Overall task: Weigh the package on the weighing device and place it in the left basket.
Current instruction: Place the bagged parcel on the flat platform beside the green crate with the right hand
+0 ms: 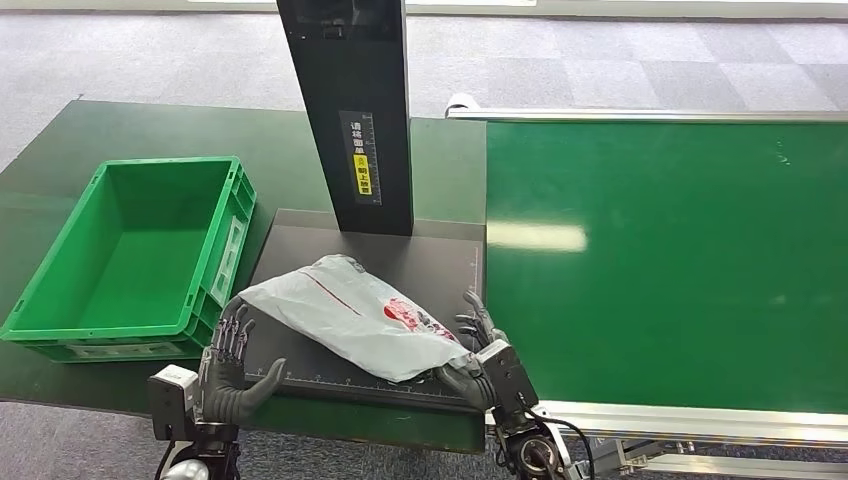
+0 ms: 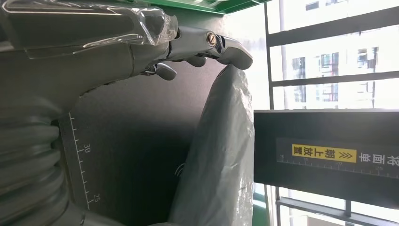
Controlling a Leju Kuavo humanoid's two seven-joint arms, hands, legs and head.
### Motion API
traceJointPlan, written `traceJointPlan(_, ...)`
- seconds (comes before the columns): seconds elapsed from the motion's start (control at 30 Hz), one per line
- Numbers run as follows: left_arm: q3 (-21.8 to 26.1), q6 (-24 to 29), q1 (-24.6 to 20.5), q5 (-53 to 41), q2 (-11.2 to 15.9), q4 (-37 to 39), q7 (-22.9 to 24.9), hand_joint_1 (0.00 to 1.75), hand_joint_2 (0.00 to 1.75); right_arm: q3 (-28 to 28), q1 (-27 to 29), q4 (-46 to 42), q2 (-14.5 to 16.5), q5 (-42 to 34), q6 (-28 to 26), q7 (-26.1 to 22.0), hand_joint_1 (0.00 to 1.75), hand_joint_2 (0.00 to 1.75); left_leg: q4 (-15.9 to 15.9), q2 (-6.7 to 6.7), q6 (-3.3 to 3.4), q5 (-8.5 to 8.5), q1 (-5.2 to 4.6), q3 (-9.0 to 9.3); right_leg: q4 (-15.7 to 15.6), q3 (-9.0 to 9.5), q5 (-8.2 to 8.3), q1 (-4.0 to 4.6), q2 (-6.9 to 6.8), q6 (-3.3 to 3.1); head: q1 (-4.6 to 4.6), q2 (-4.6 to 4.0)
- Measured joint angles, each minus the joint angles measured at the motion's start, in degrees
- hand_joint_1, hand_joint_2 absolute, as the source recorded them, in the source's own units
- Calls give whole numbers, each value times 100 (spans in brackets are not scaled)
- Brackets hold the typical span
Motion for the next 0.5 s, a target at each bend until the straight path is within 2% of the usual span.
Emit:
traceJointPlan(0.07, -1, 1, -1, 0, 11, 4, 0, 0, 175, -50, -6, -1, 2, -212, 288, -8, 0, 0, 0, 0, 0, 0, 0, 0, 0, 0, 0, 0, 0, 0, 0, 0)
traceJointPlan(0.37, -2, -3, -55, 45, 66, 110, -79, 0, 175, -226, 23, -356, -77, -1615, 2279, -376, 0, 0, 1, 0, 0, 0, 0, 2, 0, -2, 0, 0, 1, 0, -1, 0)
traceJointPlan(0.5, 10, -4, -41, 51, 104, 107, -116, 0, 175, -396, 203, -987, -248, -2238, 2676, -358, 0, 0, 1, -1, 0, 0, -1, 0, -1, -2, 0, -1, 0, 0, -1, 0)
